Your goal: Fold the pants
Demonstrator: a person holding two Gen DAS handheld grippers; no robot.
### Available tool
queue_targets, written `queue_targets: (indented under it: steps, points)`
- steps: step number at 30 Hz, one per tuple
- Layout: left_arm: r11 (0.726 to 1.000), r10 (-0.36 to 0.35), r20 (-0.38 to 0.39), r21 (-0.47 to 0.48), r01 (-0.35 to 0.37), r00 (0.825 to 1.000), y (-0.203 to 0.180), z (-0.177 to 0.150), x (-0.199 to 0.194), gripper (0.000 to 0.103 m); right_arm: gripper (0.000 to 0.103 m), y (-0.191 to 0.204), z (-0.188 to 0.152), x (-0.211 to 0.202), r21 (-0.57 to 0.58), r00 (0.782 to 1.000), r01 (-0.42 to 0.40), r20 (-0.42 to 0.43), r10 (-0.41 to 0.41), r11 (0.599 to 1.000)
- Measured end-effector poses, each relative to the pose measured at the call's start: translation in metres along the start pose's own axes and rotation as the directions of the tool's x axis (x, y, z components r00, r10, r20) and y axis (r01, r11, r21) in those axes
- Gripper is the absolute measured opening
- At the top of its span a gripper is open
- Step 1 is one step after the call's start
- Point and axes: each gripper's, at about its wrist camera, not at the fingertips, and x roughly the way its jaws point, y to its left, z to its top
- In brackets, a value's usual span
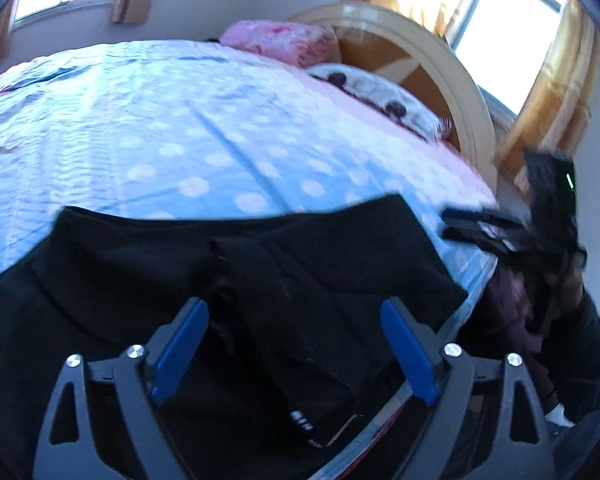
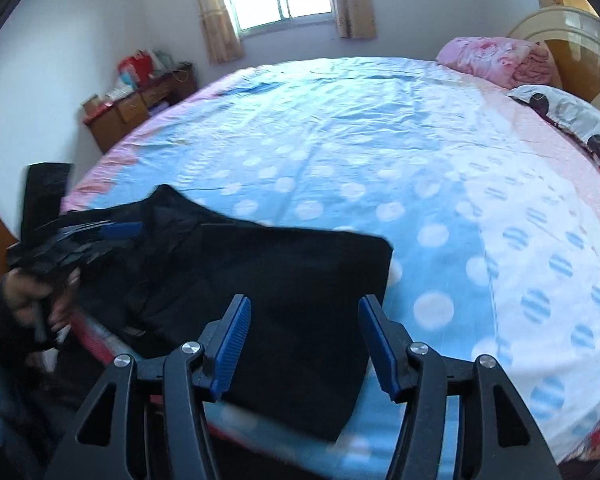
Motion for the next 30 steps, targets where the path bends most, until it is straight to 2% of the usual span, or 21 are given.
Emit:
queue_targets:
  steps: [2,4,5,7,10,12,15,17,20,23,26,30]
  points:
    - [0.999,0.012,-0.020,0.035,-0.012,1.000,-0.011,-0.004,0.009,0.091,0.058,0.001,0.010,0.021,-0.008,1.000,0.018,-0.009,-0.018,1.000]
    - [0.993,0.058,-0.030,0.107,-0.055,0.998,-0.025,-0.011,0.019,0.091,0.058,-0.001,0.016,0.038,0.004,1.000,0.005,-0.029,-0.004,1.000]
    - [0.987,0.084,-0.042,0.139,-0.077,0.996,-0.026,-0.016,0.024,0.095,0.058,-0.004,0.019,0.046,0.016,0.999,0.002,-0.040,-0.002,1.000]
    - [0.982,0.116,-0.095,0.157,-0.101,0.989,-0.024,-0.022,0.037,0.095,0.058,-0.009,0.020,0.062,0.038,0.997,0.003,-0.076,0.000,0.999]
    - [0.975,0.126,-0.066,0.190,-0.112,0.990,-0.026,-0.026,0.038,0.097,0.058,-0.011,0.020,0.077,0.027,0.996,0.000,-0.090,0.003,1.000]
    - [0.976,0.129,-0.071,0.184,-0.114,0.989,-0.026,-0.024,0.037,0.098,0.058,-0.008,0.020,0.075,0.002,0.996,0.011,-0.088,-0.011,1.000]
    - [0.979,0.130,-0.074,0.169,-0.116,0.989,-0.024,-0.021,0.033,0.098,0.058,-0.008,0.020,0.063,0.035,0.997,0.023,-0.068,-0.020,0.999]
    - [0.980,0.137,-0.069,0.157,-0.125,0.988,-0.022,-0.020,0.030,0.098,0.058,-0.005,0.015,0.045,0.036,0.999,0.034,-0.030,-0.033,0.999]
    - [0.981,0.147,-0.059,0.140,-0.138,0.987,-0.018,-0.019,0.025,0.098,0.058,0.007,-0.002,0.017,0.014,1.000,-0.020,0.011,0.020,1.000]
    - [0.979,0.166,-0.051,0.124,-0.159,0.985,-0.014,-0.018,0.023,0.098,0.058,0.025,-0.021,0.003,-0.032,0.998,-0.065,0.015,0.066,0.997]
    - [0.978,0.180,-0.040,0.114,-0.174,0.983,-0.011,-0.019,0.018,0.098,0.058,0.045,-0.038,0.003,-0.085,0.987,-0.158,-0.025,0.157,0.984]
    - [0.976,0.198,-0.027,0.098,-0.195,0.980,-0.007,-0.022,0.015,0.098,0.058,0.063,-0.058,0.022,-0.125,0.977,-0.198,-0.099,0.186,0.972]
